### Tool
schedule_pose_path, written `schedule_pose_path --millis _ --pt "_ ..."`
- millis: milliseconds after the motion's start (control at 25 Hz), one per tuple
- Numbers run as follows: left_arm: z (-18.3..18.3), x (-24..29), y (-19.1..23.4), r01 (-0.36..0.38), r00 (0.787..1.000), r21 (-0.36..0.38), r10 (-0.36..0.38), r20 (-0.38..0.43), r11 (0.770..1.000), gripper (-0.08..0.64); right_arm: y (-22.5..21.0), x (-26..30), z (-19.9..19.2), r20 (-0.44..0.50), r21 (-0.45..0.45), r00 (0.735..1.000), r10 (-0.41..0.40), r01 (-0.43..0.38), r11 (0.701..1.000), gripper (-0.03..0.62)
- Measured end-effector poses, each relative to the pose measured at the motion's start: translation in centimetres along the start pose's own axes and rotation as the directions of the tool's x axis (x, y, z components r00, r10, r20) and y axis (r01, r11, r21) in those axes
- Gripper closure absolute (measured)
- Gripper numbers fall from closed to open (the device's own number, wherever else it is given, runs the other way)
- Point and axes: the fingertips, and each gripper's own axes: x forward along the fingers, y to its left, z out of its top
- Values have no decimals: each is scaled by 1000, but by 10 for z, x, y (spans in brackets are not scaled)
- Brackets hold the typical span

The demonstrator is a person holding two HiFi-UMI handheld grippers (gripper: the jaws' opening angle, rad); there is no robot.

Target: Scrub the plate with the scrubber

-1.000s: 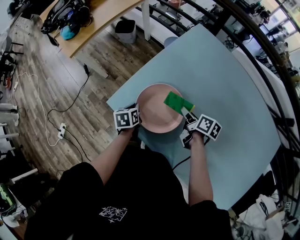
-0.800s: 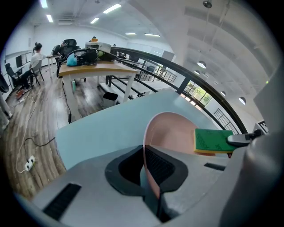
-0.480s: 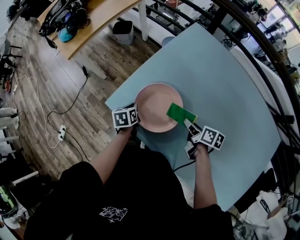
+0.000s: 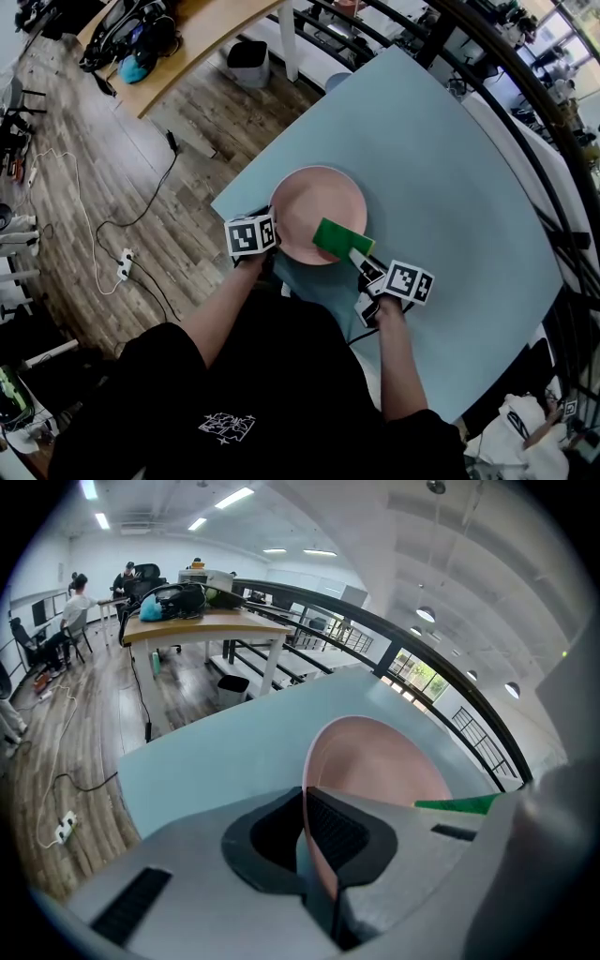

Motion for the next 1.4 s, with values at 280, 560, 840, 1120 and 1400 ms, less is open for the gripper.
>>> schedule_pose_path --millis 280,560,840,1120,1400 --pt "-3 -1 -1 0 1000 -3 0 1 1000 541 21 35 -10 -36 -13 999 30 -30 999 463" --pt "-6 -5 3 -4 1000 -2 4 1 1000 541 35 63 -5 -19 10 999 41 -41 999 463" --pt "-8 -5 2 38 999 -11 -38 6 999 540 47 73 5 14 24 997 81 -81 996 463" --pt "-10 -20 2 55 998 3 -55 28 999 525 54 50 26 111 28 982 154 -158 987 463" --pt "-1 -47 11 78 992 6 -79 94 997 518 57 17 43 231 17 955 186 -196 981 462"
